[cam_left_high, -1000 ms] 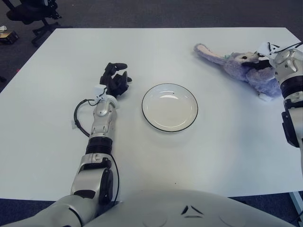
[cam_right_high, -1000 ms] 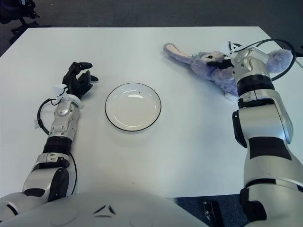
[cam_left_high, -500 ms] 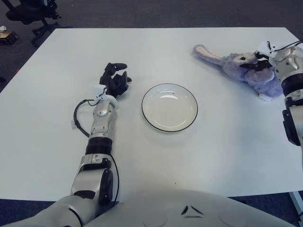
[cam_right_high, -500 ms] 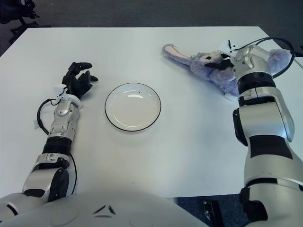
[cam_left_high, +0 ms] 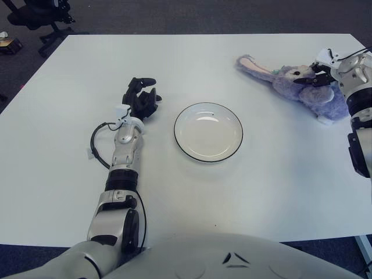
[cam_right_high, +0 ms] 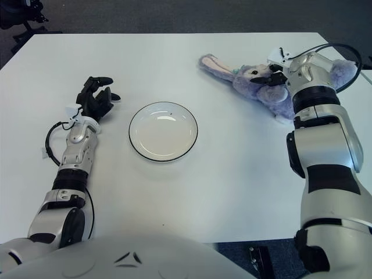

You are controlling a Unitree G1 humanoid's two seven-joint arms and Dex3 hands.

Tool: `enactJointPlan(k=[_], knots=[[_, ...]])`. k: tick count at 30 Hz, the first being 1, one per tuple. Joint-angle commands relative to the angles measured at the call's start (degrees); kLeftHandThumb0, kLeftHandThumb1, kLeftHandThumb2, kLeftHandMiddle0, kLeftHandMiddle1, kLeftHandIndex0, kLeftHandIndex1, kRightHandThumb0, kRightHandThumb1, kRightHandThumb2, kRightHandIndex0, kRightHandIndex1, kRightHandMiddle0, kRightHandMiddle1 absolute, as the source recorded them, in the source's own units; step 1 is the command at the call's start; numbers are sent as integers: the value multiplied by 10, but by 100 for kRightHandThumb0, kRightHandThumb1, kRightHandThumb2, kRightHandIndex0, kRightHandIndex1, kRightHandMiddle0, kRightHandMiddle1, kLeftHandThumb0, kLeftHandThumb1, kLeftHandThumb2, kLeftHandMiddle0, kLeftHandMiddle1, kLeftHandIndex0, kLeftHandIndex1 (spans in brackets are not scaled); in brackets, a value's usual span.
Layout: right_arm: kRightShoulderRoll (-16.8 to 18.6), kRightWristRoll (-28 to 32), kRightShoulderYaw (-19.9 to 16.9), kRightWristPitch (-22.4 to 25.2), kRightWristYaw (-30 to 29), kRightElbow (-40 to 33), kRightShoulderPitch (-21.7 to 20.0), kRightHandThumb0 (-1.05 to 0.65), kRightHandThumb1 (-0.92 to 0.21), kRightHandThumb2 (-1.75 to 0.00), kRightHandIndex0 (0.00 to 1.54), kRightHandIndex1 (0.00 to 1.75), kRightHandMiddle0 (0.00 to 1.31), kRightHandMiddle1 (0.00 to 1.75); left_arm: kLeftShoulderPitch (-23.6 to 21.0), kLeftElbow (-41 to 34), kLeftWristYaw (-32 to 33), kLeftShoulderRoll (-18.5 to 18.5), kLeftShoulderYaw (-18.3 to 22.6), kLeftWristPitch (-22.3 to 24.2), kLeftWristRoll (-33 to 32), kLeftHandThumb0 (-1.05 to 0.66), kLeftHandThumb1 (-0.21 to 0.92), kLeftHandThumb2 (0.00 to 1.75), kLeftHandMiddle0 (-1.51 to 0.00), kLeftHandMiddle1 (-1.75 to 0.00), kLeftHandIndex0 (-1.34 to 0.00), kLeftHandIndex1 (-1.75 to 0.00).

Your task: Put the doll into the plate.

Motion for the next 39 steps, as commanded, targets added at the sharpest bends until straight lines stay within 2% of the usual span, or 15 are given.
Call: enactJointPlan(k=[1,8,13,23,24,26,30,32,35,37,39], knots=[[-12,8,4,-13,25,-12,-1,-97,-92,-31,25,2,27,1,16,10,5,-3,0,17,2,-1,68,68,-57,-153,-39,-139],[-14,9,4,-14,33,-19,2,-97,-92,-31,26,2,27,1,16,9,6,-3,-1,18,2,-1,68,68,-57,-153,-39,-139],[-36,9,14,-62,79,-51,14,-94,-92,-30,30,3,27,1,16,6,8,-5,-2,21,2,-1,68,68,-57,-153,-39,-139],[-42,8,16,-66,87,-63,20,-91,-92,-28,33,2,26,1,17,3,9,-5,-3,23,3,-1,68,69,-58,-153,-39,-139],[-46,-4,22,-64,76,-78,28,-91,-92,-28,33,2,26,1,18,1,10,-6,-3,24,3,-1,68,69,-58,-153,-39,-139],[-50,-21,32,-58,58,-101,42,-84,-92,-24,43,3,38,5,20,-2,11,-7,-4,26,4,-1,68,69,-58,-153,-39,-139],[-51,-39,35,-29,32,-136,63,-68,-92,-13,54,3,52,9,22,-6,12,-8,-4,27,5,-1,67,69,-58,-153,-39,-140],[-51,-48,37,-15,22,-152,73,-64,-92,-10,57,3,55,10,23,-8,12,-8,-4,28,5,-1,67,69,-58,-153,-39,-140],[-55,-90,61,-3,-10,-183,90,-55,-92,-6,70,7,64,13,23,-8,12,-8,-4,29,6,-1,67,69,-58,-153,-39,-140],[-68,-141,94,-18,-41,-203,101,-52,-92,-6,76,10,67,14,22,-8,13,-9,-4,29,6,-1,67,69,-58,-153,-39,-140],[-79,-184,118,-29,-72,-221,112,-50,-92,-4,74,33,69,21,22,-8,13,-9,-4,29,6,-1,67,69,-58,-153,-39,-140]])
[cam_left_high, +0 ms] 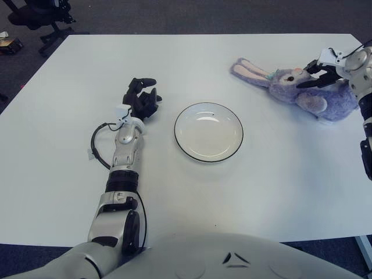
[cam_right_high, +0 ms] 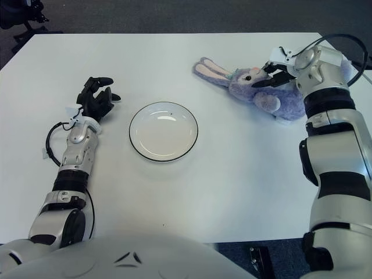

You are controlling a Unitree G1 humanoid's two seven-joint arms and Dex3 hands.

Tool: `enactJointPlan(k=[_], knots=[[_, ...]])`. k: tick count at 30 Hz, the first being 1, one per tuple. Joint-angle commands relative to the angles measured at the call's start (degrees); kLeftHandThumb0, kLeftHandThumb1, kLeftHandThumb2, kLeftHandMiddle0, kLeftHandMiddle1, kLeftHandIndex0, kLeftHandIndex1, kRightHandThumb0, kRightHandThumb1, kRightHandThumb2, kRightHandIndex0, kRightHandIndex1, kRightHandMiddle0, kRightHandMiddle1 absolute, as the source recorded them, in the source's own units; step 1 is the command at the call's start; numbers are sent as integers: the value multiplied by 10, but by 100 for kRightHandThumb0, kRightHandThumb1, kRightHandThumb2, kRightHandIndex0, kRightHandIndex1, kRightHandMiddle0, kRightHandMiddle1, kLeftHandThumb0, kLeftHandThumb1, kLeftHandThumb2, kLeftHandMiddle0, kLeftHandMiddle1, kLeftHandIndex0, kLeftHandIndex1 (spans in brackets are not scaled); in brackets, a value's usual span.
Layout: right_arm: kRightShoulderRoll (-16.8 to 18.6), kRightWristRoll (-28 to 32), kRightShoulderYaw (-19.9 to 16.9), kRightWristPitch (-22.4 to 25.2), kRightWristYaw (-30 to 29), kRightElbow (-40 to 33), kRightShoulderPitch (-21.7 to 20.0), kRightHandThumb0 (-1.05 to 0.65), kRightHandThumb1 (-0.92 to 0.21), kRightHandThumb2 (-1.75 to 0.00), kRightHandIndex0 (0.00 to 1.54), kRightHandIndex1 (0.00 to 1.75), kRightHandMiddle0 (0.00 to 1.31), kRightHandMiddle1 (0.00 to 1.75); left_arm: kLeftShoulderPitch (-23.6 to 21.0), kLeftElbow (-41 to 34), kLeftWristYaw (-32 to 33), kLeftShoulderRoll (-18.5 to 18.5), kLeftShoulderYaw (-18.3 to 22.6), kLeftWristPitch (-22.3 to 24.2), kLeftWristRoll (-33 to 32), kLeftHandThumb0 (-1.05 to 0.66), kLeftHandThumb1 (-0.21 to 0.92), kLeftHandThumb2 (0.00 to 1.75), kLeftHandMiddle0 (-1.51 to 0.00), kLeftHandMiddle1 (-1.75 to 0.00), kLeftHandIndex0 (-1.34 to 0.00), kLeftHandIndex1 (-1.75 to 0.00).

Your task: Put the doll into the plate.

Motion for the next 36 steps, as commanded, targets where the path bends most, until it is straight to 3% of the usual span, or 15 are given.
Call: enactJointPlan(k=[1,3,6,9,14,18,23,27,36], knots=[[-26,-70,41,-16,-51,-35,26,-50,-92,-3,69,51,68,26,16,9,6,-3,-2,15,4,-1,67,69,-58,-153,-39,-139],[-28,-83,43,-18,-61,-41,31,-49,-91,-1,61,79,63,39,16,9,7,-3,-2,15,4,-1,67,69,-58,-153,-39,-139],[-24,-141,66,18,-96,-55,50,-49,-91,0,56,95,57,46,16,10,7,-3,-2,14,4,-1,67,69,-58,-153,-39,-139],[-16,-180,80,47,-114,-60,63,-49,-90,0,52,105,53,43,16,10,7,-3,-2,13,4,-1,67,69,-58,-153,-39,-139],[-10,-192,76,55,-119,-60,70,-46,-90,0,51,108,55,25,16,9,7,-4,-3,13,5,-1,67,69,-58,-153,-39,-139],[-17,-185,69,35,-120,-58,72,-45,-90,0,52,106,56,14,18,6,9,-5,-4,14,6,-1,67,69,-58,-153,-39,-139],[-23,-180,66,13,-116,-55,72,-45,-91,0,53,105,54,8,19,3,10,-6,-6,14,6,-1,67,69,-57,-153,-39,-139],[-29,-177,65,-4,-114,-49,71,-51,-92,-1,53,121,51,3,20,1,11,-6,-7,14,5,-1,67,69,-57,-154,-39,-139],[-30,-162,55,-35,-110,-20,66,-62,-92,-6,53,130,47,0,22,-2,11,-8,-8,10,5,-1,68,69,-57,-154,-39,-139]])
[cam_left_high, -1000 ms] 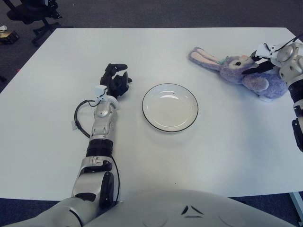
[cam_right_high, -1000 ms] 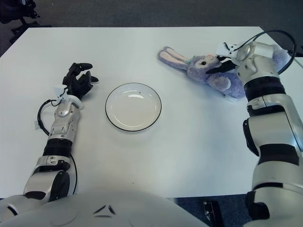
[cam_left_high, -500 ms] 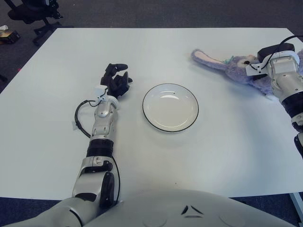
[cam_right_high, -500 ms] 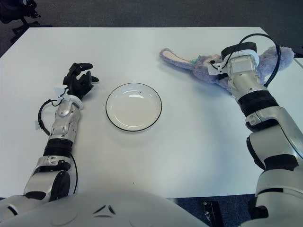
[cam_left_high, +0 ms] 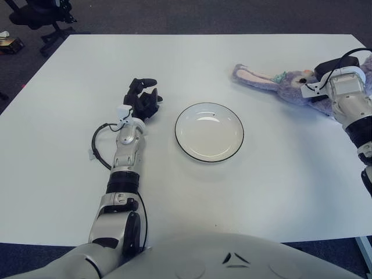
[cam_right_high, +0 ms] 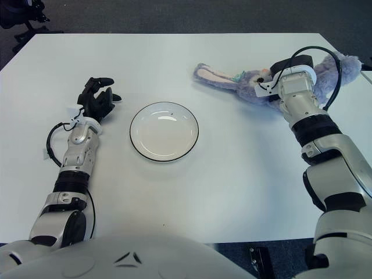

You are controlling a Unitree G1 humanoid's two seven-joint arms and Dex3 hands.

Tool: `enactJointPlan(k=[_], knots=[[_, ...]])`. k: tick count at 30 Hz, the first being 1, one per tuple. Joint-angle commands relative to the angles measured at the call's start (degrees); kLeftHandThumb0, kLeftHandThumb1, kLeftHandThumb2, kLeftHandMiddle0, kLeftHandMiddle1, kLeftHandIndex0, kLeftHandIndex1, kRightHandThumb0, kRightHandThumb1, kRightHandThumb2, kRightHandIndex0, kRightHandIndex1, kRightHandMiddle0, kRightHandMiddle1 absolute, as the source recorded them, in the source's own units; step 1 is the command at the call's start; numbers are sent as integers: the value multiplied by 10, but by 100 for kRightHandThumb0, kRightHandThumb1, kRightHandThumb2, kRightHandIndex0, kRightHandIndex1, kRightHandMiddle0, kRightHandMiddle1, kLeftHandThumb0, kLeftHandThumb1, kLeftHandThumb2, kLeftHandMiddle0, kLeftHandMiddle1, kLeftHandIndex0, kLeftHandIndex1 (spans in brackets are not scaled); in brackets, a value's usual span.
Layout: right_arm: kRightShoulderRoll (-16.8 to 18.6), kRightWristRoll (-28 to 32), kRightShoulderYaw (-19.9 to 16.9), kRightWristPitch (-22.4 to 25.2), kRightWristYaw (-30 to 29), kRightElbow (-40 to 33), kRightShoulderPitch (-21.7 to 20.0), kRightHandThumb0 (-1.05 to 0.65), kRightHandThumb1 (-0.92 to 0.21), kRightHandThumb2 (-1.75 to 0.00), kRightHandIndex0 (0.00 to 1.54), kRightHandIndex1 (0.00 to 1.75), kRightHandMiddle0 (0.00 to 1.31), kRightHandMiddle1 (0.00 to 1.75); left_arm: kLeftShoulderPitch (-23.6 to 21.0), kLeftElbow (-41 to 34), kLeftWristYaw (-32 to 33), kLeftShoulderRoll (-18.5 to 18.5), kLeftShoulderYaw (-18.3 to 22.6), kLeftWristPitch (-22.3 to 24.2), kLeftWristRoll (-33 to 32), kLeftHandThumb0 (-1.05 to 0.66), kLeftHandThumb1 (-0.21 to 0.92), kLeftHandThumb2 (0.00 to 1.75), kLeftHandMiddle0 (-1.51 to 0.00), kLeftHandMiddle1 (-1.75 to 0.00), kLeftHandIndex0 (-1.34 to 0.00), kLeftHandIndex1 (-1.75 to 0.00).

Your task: Put the doll into the plate.

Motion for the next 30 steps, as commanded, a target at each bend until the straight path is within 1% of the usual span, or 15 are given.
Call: enactJointPlan(k=[1,5,9,10,13,16,18,23,24,26,29,30], knots=[[-6,11,-5,-15,10,19,4,-62,-92,-6,53,131,47,0,17,7,4,-4,-1,8,3,-1,68,69,-57,-154,-39,-139],[-5,13,-7,-19,15,24,3,-64,-92,-7,52,137,46,0,18,7,4,-5,-1,4,3,-1,68,69,-57,-154,-39,-139],[-5,15,-9,-20,22,25,4,-67,-92,-9,53,150,46,0,20,7,4,-6,-2,1,4,-1,68,69,-57,-154,-39,-139],[-5,16,-9,-20,23,25,4,-68,-92,-9,54,155,47,0,20,7,4,-7,-2,0,4,-1,68,69,-57,-154,-39,-139],[-6,18,-11,-23,25,23,6,-69,-92,-10,57,164,48,1,21,7,5,-8,-2,-2,4,-1,68,69,-57,-154,-39,-139],[-7,20,-13,-25,27,21,7,-69,-92,-10,60,171,49,1,21,7,5,-8,-2,-3,5,-1,68,69,-57,-153,-39,-139],[-8,23,-16,-28,27,22,9,-70,-92,-10,61,173,50,1,21,6,5,-9,-2,-5,5,-1,68,68,-57,-153,-39,-139],[-10,39,-24,-44,18,30,14,-70,-92,-10,62,174,59,6,24,4,5,-11,-3,-11,6,-1,68,68,-57,-153,-39,-139],[-10,41,-25,-46,16,33,14,-66,-92,-7,62,174,68,11,24,4,5,-11,-2,-11,6,-1,68,68,-57,-153,-39,-139],[-9,42,-26,-48,13,37,14,-63,-92,-5,62,175,78,16,24,4,5,-11,-2,-12,6,-1,68,68,-57,-153,-39,-139],[-6,44,-27,-45,6,47,12,-59,-91,-3,62,175,82,18,25,4,5,-12,-3,-14,6,-1,68,68,-58,-153,-39,-138],[-4,44,-28,-43,4,51,11,-52,-90,-2,62,175,84,21,25,4,5,-12,-3,-15,6,-1,68,68,-58,-153,-39,-138]])
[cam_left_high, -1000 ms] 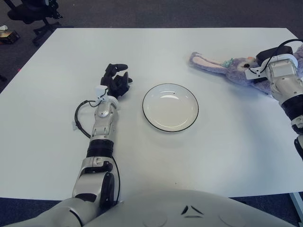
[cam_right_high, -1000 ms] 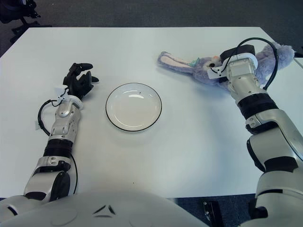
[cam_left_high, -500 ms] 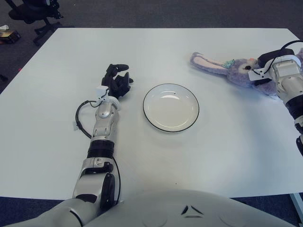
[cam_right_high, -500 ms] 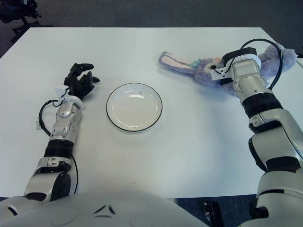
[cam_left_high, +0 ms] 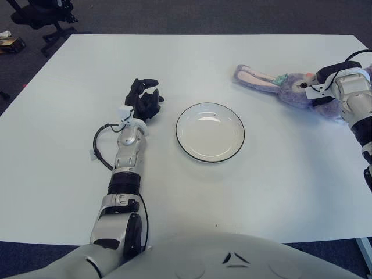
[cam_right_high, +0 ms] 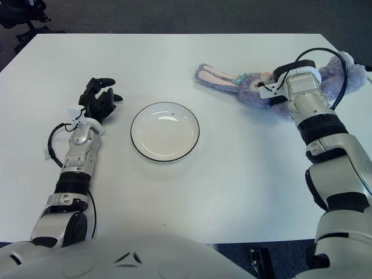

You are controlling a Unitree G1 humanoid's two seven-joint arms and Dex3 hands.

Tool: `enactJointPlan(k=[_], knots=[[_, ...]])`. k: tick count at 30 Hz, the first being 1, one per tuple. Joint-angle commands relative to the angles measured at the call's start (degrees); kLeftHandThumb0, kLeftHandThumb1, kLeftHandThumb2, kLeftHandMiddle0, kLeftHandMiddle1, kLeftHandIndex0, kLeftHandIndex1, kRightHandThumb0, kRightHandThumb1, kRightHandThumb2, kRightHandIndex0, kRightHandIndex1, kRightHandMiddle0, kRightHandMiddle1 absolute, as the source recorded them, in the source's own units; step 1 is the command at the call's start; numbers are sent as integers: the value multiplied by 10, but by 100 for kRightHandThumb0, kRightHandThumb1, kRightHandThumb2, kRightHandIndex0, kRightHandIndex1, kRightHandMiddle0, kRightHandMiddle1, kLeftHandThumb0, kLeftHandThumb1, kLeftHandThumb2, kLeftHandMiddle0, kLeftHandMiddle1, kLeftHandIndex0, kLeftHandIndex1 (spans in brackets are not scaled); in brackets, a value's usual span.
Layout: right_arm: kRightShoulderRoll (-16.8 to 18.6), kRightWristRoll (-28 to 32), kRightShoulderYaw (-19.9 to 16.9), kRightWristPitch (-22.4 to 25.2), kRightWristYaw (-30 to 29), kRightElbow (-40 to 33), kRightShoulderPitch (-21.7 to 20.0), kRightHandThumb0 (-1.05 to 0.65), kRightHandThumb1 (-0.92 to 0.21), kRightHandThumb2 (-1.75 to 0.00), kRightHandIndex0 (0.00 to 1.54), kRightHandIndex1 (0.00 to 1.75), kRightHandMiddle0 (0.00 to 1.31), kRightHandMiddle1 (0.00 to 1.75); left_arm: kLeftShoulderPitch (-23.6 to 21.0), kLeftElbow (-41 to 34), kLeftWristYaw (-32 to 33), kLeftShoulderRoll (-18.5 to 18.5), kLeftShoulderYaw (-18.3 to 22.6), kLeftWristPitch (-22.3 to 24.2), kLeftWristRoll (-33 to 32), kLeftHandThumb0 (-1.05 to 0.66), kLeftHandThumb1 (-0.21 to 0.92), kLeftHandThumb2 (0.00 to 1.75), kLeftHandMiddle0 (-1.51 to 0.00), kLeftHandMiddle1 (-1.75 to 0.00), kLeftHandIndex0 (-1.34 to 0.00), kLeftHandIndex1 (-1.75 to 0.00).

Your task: Put the doll into the plate.

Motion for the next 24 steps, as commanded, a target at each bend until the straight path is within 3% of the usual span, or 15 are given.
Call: enactJointPlan(k=[1,4,6,8,9,10,14,19,24], knots=[[4,7,-2,7,-6,23,11,-48,-90,-1,62,175,84,25,23,8,4,-5,-1,-10,5,-1,68,68,-58,-153,-39,-138],[18,9,-11,35,-32,33,13,-41,-91,-7,68,175,71,93,22,9,3,-6,-1,-12,5,-1,68,68,-58,-153,-40,-138],[24,11,-17,50,-52,35,16,-39,-92,-8,70,175,69,109,23,9,3,-6,-1,-13,4,-1,68,68,-58,-153,-40,-138],[30,16,-27,66,-84,35,23,-38,-91,-9,72,175,68,119,23,9,2,-6,-1,-14,4,-1,68,68,-58,-153,-40,-138],[31,18,-29,69,-95,35,26,-38,-87,-18,72,175,68,122,23,9,2,-6,-1,-14,4,-1,68,68,-58,-153,-40,-138],[32,24,-36,70,-117,36,32,-39,-77,-39,74,175,66,130,23,10,2,-6,-1,-15,4,-1,68,68,-58,-153,-40,-138],[31,46,-53,57,-182,52,45,-41,-54,-89,78,175,57,158,22,12,1,-6,-1,-17,3,-1,68,68,-58,-153,-40,-138],[26,80,-68,4,-250,89,52,-42,-48,-107,79,175,51,171,22,14,0,-6,0,-19,2,-1,68,68,-58,-153,-40,-138],[26,100,-72,-26,-268,108,48,-42,-46,-112,79,175,50,174,21,15,0,-6,0,-20,2,-1,68,68,-58,-153,-40,-138]])
